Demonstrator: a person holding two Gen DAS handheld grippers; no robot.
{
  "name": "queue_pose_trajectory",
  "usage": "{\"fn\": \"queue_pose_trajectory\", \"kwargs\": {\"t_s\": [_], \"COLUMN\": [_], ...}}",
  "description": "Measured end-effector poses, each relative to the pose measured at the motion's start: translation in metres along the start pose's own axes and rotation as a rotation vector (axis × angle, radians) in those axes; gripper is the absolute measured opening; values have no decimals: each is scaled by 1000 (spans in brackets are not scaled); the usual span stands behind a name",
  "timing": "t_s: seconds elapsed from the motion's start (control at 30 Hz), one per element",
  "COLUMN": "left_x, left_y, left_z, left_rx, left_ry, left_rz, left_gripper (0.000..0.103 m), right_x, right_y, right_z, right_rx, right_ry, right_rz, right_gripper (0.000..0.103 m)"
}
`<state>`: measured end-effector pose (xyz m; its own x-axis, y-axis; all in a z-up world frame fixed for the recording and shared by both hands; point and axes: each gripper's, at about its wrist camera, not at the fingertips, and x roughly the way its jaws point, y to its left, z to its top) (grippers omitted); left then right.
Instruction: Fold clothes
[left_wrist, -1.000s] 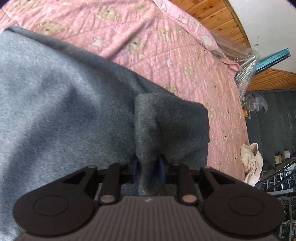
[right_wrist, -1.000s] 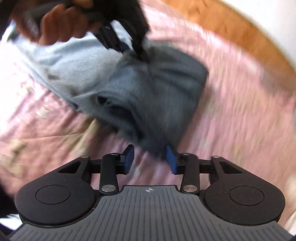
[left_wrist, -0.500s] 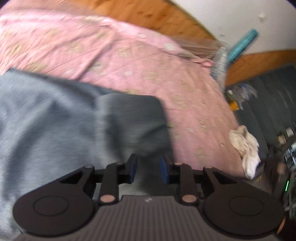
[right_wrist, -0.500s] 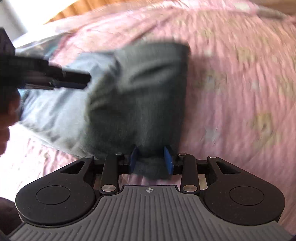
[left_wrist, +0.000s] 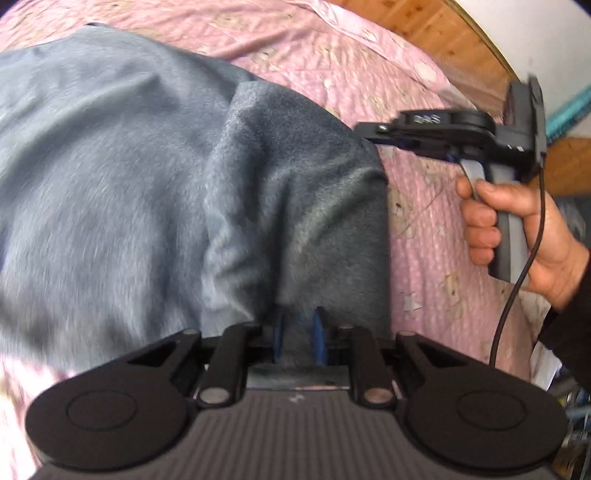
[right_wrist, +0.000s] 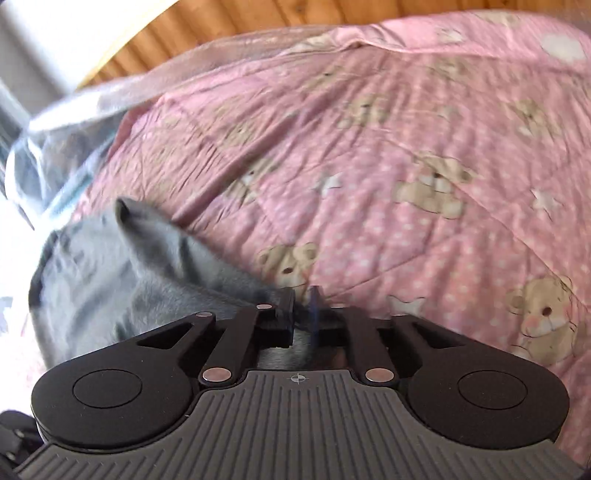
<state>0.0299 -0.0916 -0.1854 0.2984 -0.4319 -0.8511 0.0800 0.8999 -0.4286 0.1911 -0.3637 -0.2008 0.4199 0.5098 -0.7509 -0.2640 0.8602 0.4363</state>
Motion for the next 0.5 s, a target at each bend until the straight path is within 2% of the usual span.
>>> {"fn": "queue_pose_trajectory", "kwargs": {"t_s": [0.07,0.1,0.13,0.2,0.23,0.27,0.3,0.33,0.37,0.4,0.43,0.5], "left_x": [-14,-18,-22,-11,-5,8,23,36,48,52,56,54], "left_y": [-19,-34,-49,-76,-90,-98,-104,-108,-111,-112,-112,-111], "left_z": [-6,-9,-11,-15,-17,-18,-19,-19,-20,-22,-25,-25], "left_rx": [28,71,115,217,268,305,331,347,360,381,402,406], "left_ry": [-49,-82,-114,-131,-138,-113,-88,-68,-56,-62,-69,-61], "left_rz": [28,50,72,117,139,156,185,226,270,294,317,328], "left_gripper": [34,45,58,73,74,74,72,65,63,61,60,53], "right_x": [-2,-4,-5,-7,-8,-9,-4,1,6,10,15,17], "right_y": [-11,-16,-21,-31,-37,-42,-45,-49,-50,-50,-51,-58], "right_z": [-10,-15,-20,-31,-36,-42,-43,-42,-40,-37,-35,-27], "right_rx": [53,79,106,158,184,210,214,248,268,285,301,347], "right_ry": [27,41,55,83,97,111,77,72,71,70,69,26], "right_rz": [69,105,140,212,247,283,322,359,372,383,393,386], "right_gripper": [35,52,54,54,54,54,53,55,55,44,8,4]}}
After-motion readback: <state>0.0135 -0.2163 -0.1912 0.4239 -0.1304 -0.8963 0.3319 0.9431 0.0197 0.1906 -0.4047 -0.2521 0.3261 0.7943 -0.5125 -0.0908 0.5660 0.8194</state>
